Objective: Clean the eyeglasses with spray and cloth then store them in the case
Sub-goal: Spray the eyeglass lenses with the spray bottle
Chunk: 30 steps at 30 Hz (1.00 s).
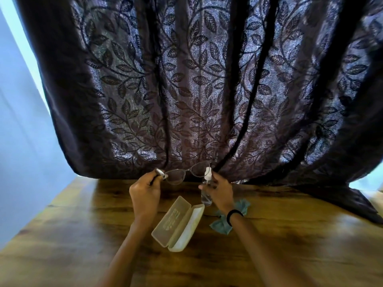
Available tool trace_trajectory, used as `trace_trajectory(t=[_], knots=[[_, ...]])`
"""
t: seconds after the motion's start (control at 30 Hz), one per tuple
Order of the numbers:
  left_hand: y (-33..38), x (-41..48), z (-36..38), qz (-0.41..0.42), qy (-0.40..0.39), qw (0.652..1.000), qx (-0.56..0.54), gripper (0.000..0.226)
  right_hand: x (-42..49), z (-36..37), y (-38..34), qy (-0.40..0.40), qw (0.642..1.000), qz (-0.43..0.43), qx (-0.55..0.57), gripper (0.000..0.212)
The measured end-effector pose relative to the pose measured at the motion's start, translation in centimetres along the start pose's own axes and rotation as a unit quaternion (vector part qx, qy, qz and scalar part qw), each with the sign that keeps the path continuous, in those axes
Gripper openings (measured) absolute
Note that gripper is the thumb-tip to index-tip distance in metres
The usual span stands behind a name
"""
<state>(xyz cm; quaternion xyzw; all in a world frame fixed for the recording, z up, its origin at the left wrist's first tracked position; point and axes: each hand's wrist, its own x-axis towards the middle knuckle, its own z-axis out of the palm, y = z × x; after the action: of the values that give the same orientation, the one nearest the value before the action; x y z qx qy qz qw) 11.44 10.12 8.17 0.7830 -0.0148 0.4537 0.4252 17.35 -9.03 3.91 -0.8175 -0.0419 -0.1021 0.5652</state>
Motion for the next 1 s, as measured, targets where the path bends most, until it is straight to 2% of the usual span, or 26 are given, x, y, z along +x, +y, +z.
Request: trace_trajectory(t=[0.1, 0.2, 0.33, 0.43, 0.53, 0.7, 1.0], knots=[[0.0, 0.1, 0.2, -0.007, -0.004, 1.000, 0.003, 0.010, -0.2, 0.0, 0.3, 0.025, 1.000, -0.013, -0.001, 0.037], [0.2, 0.2, 0.4, -0.006, -0.009, 1.000, -0.004, 0.016, -1.1, -0.8, 0.7, 0.048, 0.998, -0.015, 0.049, 0.031], [1.2, 0.2, 1.0, 0.000, -0.011, 1.000, -0.001, 0.018, -3.0, -2.9, 0.8, 0.067, 0.995, -0.034, 0.058, 0.035], [2.4, 0.1, 1.7, 0.017, -0.020, 1.000, 0.002, 0.018, -5.6, -4.8, 0.1, 0.084, 0.993, -0.057, 0.062, 0.054], [3.6, 0.0, 2.5, 0.034, -0.038, 0.999, -0.009, 0.017, -8.6, -6.2, -0.9, 0.087, 0.988, -0.130, 0.009, 0.064], [5.9, -0.7, 4.1, 0.041, -0.060, 0.997, -0.036, 0.016, -11.5, -7.3, -2.5, 0.093, 0.964, -0.245, -0.032, 0.069], [8.3, -2.0, 5.6, 0.077, -0.062, 0.994, -0.036, 0.008, -11.9, -9.4, -5.4, 0.067, 0.956, -0.260, -0.118, 0.059]])
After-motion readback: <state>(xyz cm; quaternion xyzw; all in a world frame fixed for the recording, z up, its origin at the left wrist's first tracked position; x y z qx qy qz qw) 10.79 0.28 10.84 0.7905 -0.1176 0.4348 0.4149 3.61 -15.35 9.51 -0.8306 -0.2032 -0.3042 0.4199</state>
